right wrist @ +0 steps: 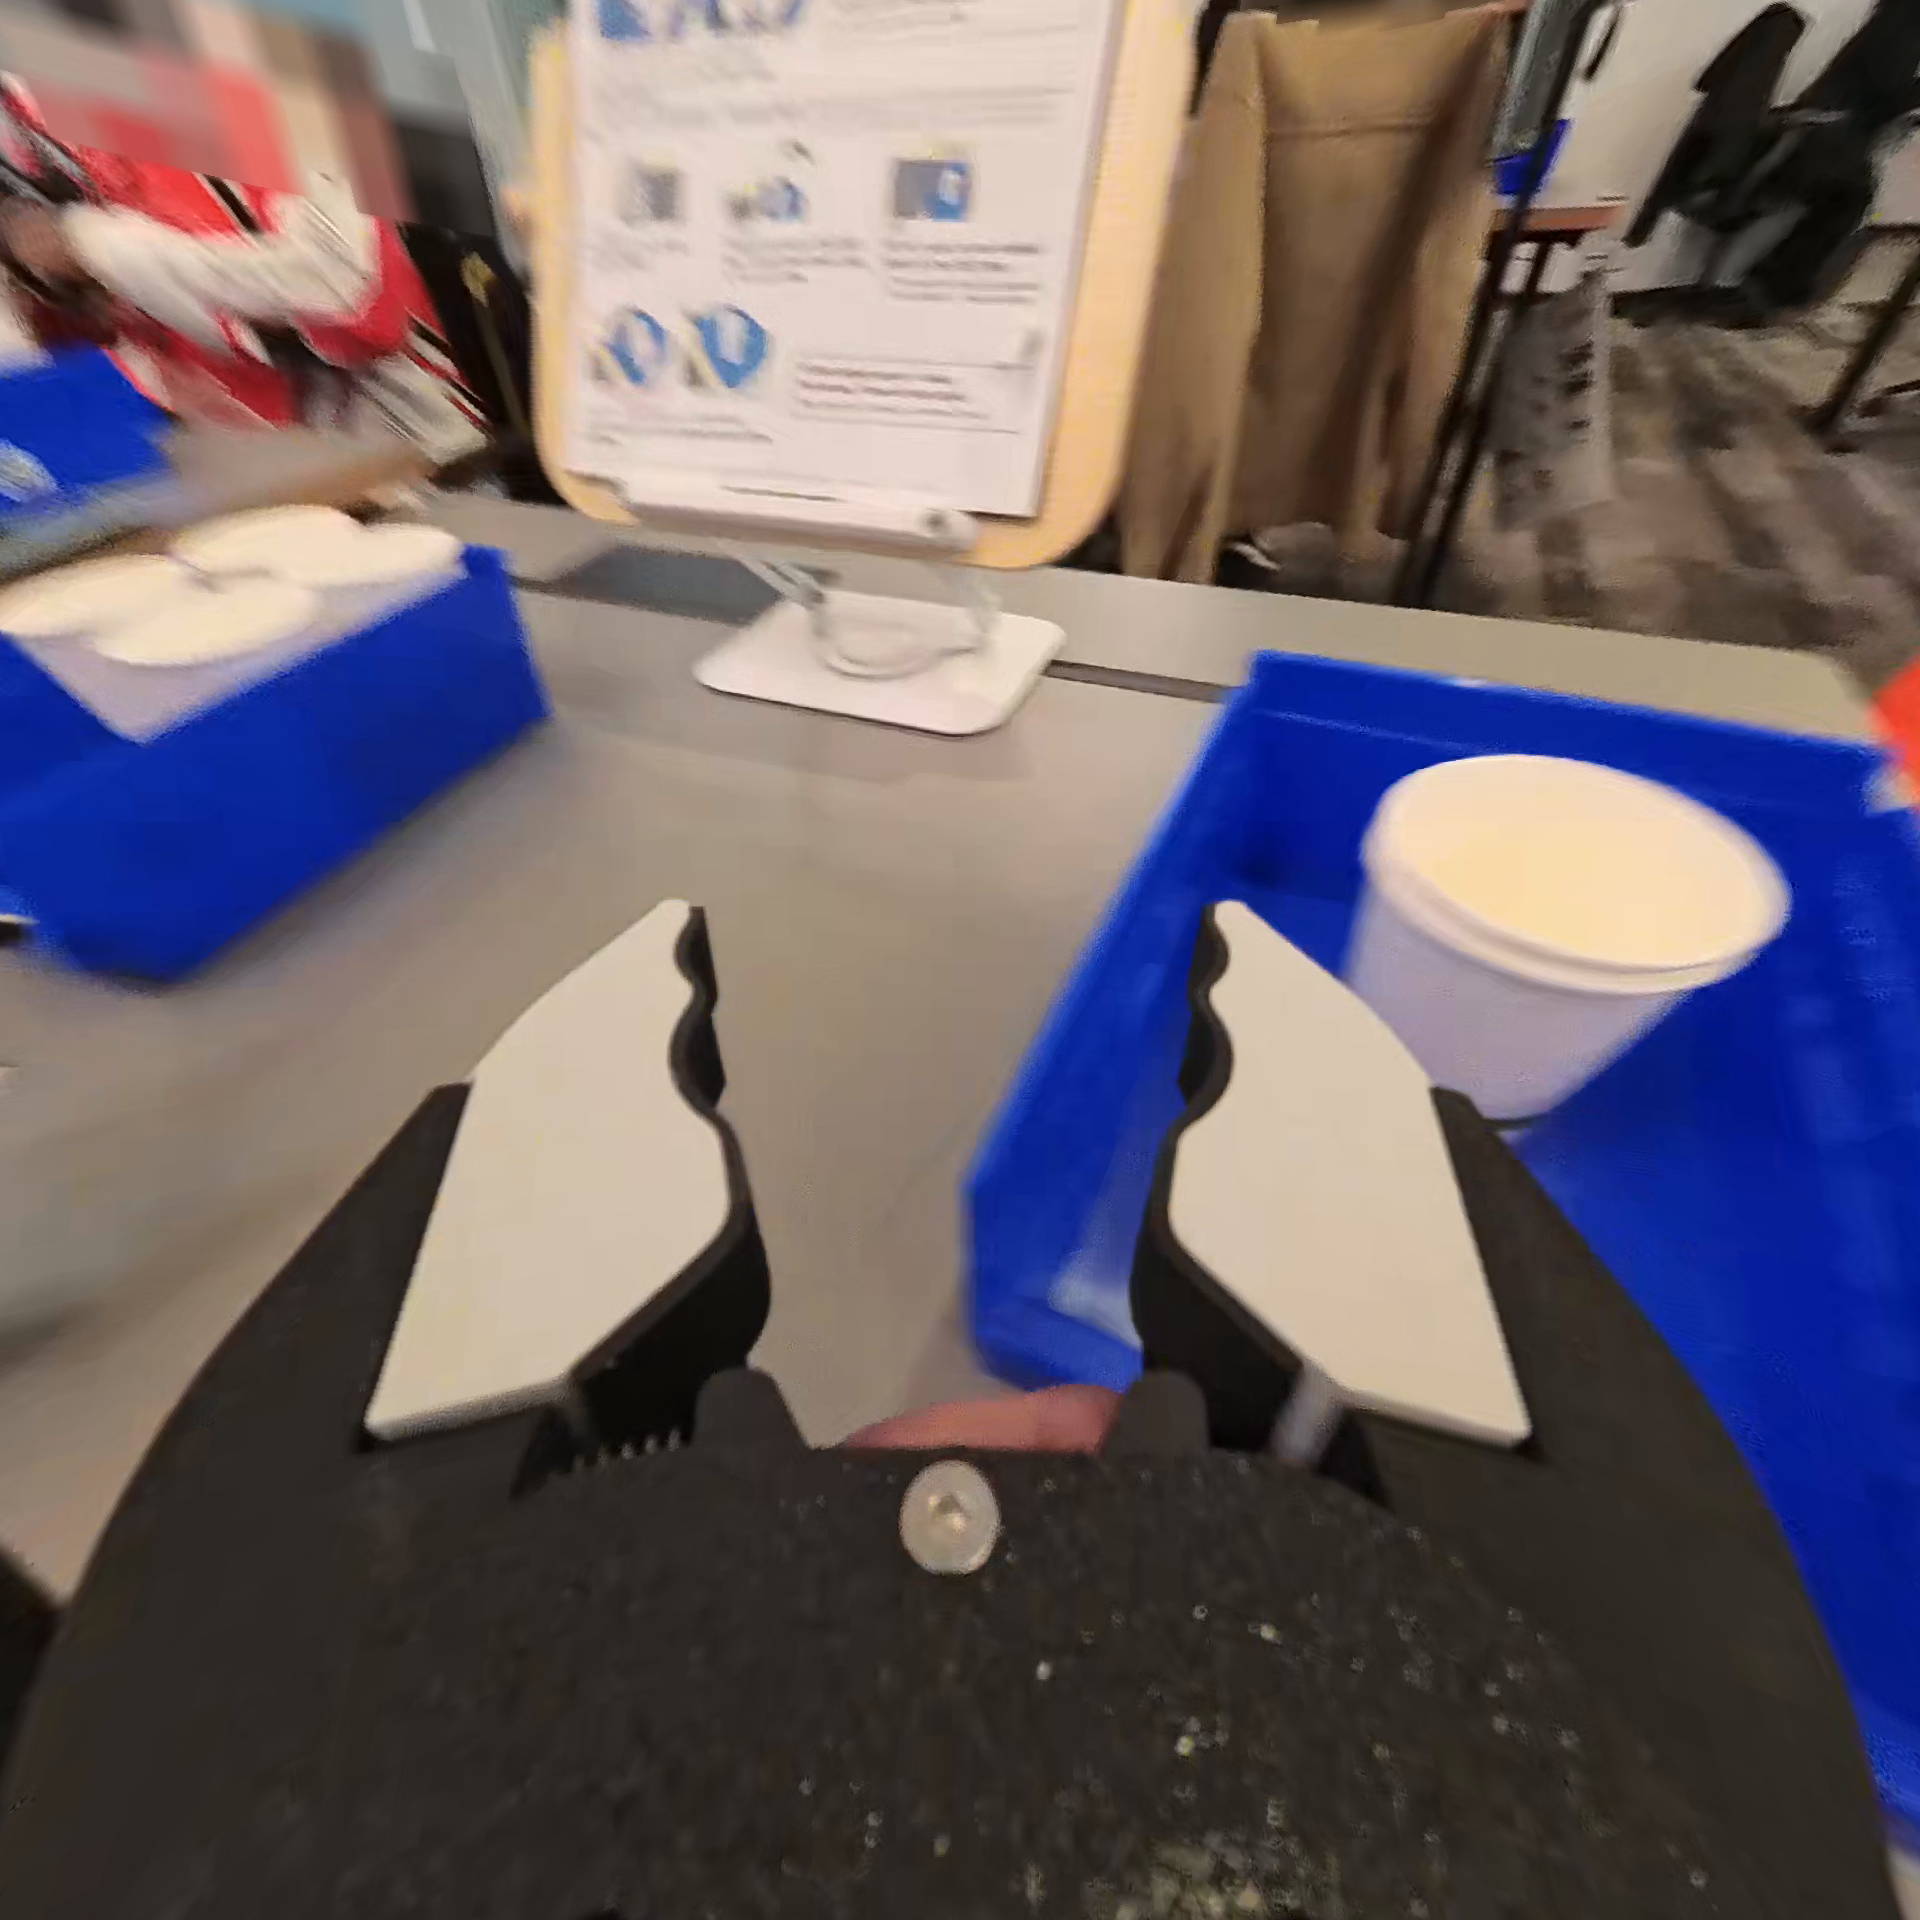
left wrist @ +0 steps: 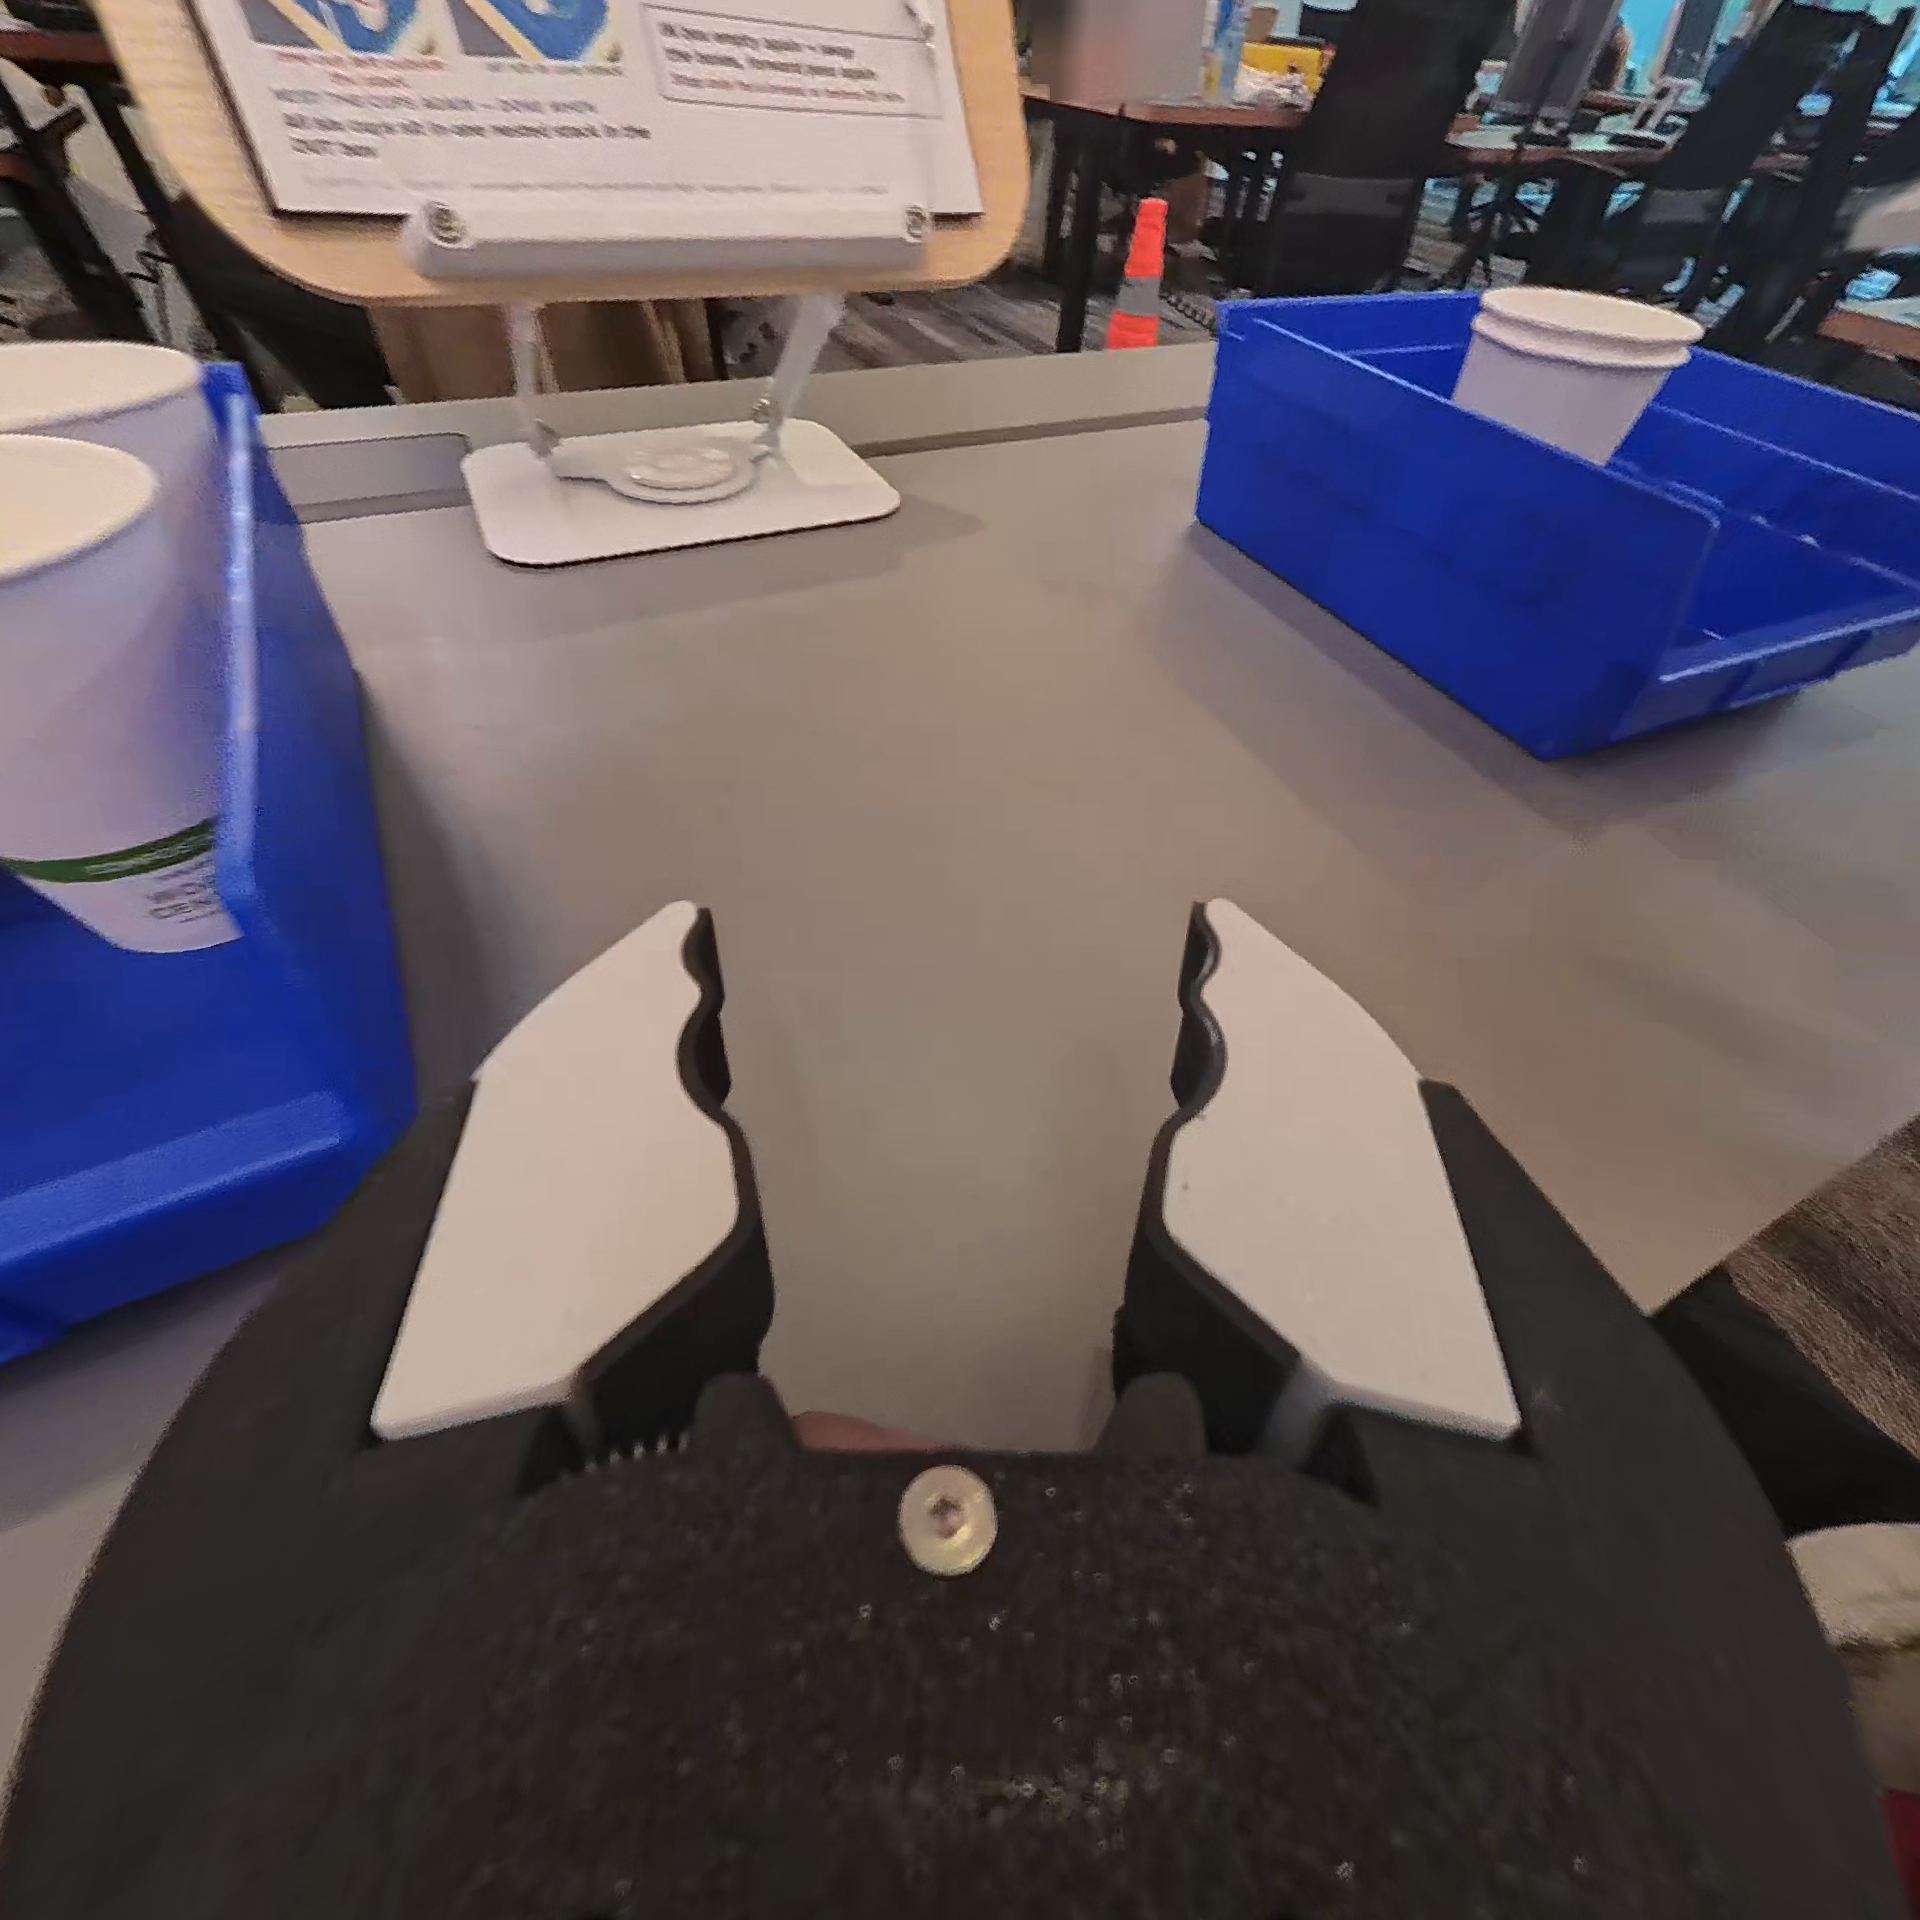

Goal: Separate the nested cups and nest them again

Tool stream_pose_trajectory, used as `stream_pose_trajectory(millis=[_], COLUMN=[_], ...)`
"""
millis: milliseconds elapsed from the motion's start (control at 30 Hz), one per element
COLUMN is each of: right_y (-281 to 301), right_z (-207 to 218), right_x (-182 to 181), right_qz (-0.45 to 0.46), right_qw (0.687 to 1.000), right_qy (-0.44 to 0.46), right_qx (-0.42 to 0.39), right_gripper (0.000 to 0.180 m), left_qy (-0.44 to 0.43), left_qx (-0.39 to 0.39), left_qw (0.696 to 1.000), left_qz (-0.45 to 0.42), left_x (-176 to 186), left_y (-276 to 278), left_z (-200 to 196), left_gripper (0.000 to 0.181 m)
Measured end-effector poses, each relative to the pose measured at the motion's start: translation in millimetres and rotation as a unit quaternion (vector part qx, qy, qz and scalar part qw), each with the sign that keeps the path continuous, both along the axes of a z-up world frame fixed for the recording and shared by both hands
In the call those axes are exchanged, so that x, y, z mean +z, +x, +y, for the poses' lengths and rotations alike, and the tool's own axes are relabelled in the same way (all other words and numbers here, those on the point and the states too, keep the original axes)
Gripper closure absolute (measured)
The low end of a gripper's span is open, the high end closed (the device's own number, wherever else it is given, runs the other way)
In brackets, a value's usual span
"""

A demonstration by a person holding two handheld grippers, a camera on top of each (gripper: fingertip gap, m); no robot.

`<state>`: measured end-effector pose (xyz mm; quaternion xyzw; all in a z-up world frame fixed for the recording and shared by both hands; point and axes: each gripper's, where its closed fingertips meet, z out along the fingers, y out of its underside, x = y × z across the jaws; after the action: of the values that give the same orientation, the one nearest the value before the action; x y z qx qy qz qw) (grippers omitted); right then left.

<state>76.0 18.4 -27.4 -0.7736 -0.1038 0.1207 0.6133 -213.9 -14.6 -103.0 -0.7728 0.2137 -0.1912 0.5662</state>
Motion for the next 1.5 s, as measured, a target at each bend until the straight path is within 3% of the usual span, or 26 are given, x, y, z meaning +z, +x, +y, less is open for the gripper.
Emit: stream_pose_trajectory(millis=[133, 333, 533, 767, 833, 1100, 1233, 1367, 1500], right_y=[-54.1, -93.6, -104.1, -87.0, -79.8, -69.8, -74.0, -77.4, -76.0], right_z=[-18.8, -35.0, -43.3, -52.1, -54.1, -55.7, -55.1, -56.4, -56.4], right_x=[-17.7, -43.0, -52.1, -42.1, -42.6, -37.0, -32.4, -29.3, -26.3], right_qz=[0.023, 0.037, 0.067, 0.069, 0.073, 0.100, 0.089, 0.088, 0.065], right_qw=[0.999, 0.993, 0.986, 0.989, 0.990, 0.987, 0.988, 0.987, 0.987], right_qy=[0.005, -0.032, -0.056, -0.041, -0.043, -0.050, -0.046, -0.043, -0.035], right_qx=[0.040, 0.106, 0.144, 0.123, 0.115, 0.114, 0.120, 0.125, 0.143], right_gripper=[0.095, 0.098, 0.100, 0.103, 0.104, 0.106, 0.107, 0.109, 0.110], left_qy=[0.009, -0.043, -0.094, -0.133, -0.148, -0.128, -0.132, -0.119, -0.061], left_qx=[0.045, 0.160, 0.152, 0.125, 0.119, 0.141, 0.147, 0.152, 0.146], left_qw=[0.999, 0.986, 0.983, 0.980, 0.978, 0.965, 0.963, 0.968, 0.977], left_qz=[0.002, 0.009, 0.034, 0.077, 0.088, 0.181, 0.185, 0.159, 0.140], left_x=[7.1, 17.8, 13.6, -14.1, -18.6, -19.5, -20.6, -8.2, 35.1], left_y=[-22.4, -113.0, -156.7, -151.5, -148.8, -150.1, -149.4, -155.7, -175.6], left_z=[4.0, 36.0, 108.8, 172.8, 181.4, 210.0, 217.8, 203.7, 164.5], left_gripper=[0.096, 0.094, 0.087, 0.089, 0.082, 0.084, 0.088, 0.090, 0.090])
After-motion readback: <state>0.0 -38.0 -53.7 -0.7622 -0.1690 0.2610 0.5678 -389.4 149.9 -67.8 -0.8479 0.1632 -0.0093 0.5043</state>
